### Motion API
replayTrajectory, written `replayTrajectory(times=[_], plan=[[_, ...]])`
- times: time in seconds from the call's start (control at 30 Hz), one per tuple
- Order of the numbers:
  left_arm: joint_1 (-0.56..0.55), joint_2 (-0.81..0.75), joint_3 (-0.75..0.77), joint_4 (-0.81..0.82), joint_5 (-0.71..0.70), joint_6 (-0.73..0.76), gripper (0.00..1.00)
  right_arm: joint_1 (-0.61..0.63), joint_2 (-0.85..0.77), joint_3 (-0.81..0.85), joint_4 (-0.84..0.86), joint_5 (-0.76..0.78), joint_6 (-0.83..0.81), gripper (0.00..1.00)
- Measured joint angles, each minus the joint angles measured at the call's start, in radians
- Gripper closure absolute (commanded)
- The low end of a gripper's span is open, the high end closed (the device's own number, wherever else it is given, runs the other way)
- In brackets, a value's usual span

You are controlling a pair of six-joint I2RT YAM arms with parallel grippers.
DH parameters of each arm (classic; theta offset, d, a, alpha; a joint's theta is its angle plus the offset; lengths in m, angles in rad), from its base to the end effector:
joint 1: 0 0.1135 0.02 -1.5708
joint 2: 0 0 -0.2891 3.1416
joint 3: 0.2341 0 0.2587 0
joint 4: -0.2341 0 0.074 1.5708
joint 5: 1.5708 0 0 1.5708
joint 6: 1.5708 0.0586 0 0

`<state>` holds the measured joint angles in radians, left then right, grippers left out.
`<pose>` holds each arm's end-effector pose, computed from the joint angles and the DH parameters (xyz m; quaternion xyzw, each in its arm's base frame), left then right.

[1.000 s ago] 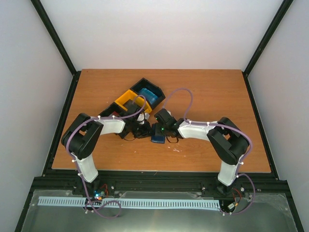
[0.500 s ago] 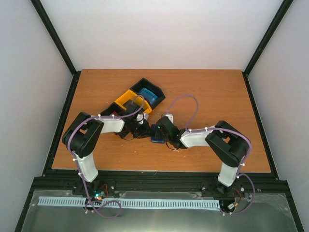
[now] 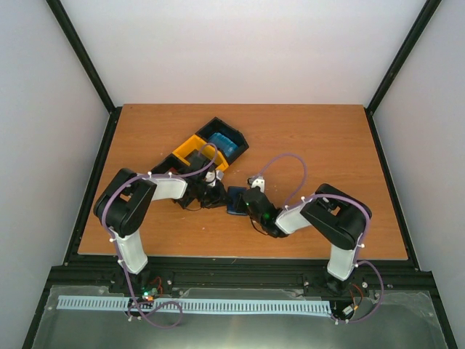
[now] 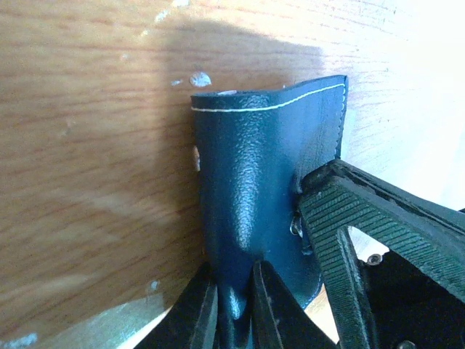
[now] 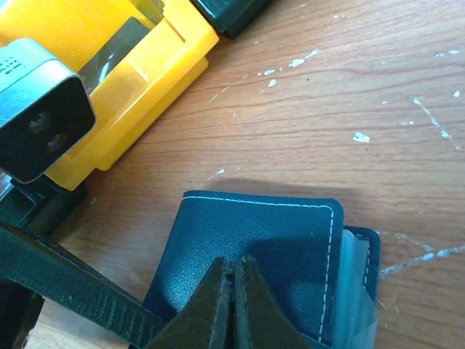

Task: Put the credit cards into the card holder
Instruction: Close the card holder at the center of the board.

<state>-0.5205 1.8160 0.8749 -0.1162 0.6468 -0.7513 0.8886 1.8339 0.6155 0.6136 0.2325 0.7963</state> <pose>0.2828 -0.2028 0.1207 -0.0254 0.9203 -0.3903 0.0112 0.2287 0.2602 0.1027 0.0132 0.8812 0.2759 0.3837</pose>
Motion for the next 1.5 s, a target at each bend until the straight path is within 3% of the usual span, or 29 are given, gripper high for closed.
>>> replayTrajectory(times=[0.53, 0.67, 0.93, 1.23, 1.5], plan=[[0.011, 0.014, 0.002, 0.009, 0.032, -0.021, 0.88, 0.070, 0.069, -0.040, 0.182, 0.165, -0.061, 0.97], [0.012, 0.015, 0.003, 0.006, 0.034, -0.021, 0.87, 0.076, 0.047, -0.039, 0.160, 0.176, -0.077, 0.88], [-0.013, 0.010, 0.007, -0.035, 0.034, -0.006, 0.79, 0.079, -0.130, 0.014, -0.214, 0.030, -0.057, 0.70], [-0.025, -0.019, 0.005, -0.064, 0.007, 0.021, 0.66, 0.008, -0.230, 0.212, -0.686, -0.061, -0.030, 0.48], [-0.029, -0.055, 0.005, -0.115, -0.026, 0.052, 0.61, -0.132, -0.375, 0.258, -0.924, -0.145, -0.023, 0.46]])
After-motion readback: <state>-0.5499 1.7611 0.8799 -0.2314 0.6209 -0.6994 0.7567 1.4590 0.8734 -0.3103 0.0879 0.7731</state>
